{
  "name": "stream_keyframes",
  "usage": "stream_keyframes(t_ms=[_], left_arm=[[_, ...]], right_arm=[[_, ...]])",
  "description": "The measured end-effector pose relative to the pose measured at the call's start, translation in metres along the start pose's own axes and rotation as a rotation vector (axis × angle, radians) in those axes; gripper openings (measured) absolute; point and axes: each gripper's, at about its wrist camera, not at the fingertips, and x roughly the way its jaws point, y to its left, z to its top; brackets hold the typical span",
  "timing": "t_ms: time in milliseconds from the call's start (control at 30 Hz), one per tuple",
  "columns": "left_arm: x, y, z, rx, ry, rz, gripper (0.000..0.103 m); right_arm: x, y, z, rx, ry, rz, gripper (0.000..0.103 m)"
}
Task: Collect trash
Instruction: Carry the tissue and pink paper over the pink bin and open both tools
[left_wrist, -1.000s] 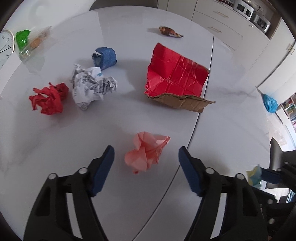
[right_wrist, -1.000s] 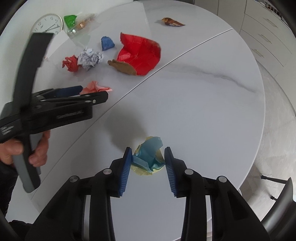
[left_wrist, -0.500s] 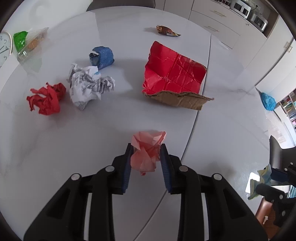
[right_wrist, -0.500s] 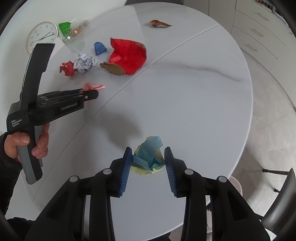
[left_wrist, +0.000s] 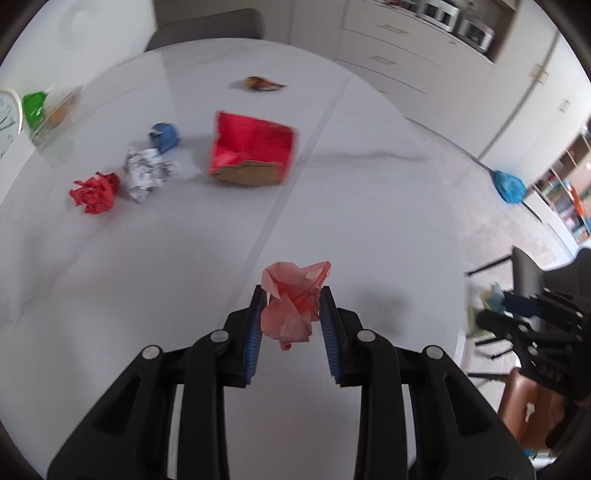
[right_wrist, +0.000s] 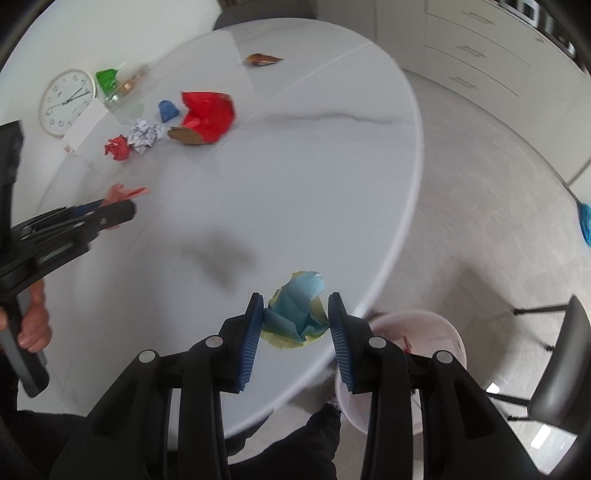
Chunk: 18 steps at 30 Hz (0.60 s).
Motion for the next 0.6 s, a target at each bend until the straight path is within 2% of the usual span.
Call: stream_keyframes(t_ms=[200, 400, 600], left_arm=[[-0.015, -0.050, -0.020, 0.094, 0.003, -0.054, 0.029], [-0.010, -0.096, -0.022, 0.172, 0.023, -0.097, 0.029], [-0.005, -0.143, -0.019, 0.255, 0.033, -0.134, 0.029]], right_arm=[[-0.019, -0.035, -0.038, 0.069, -0.001, -0.039, 0.037], [-0.036, -0.077, -0.071, 0.152, -0.011, -0.080, 0.037], [-0.019, -0.126, -0.100, 0.237, 0.027, -0.126, 0.038]])
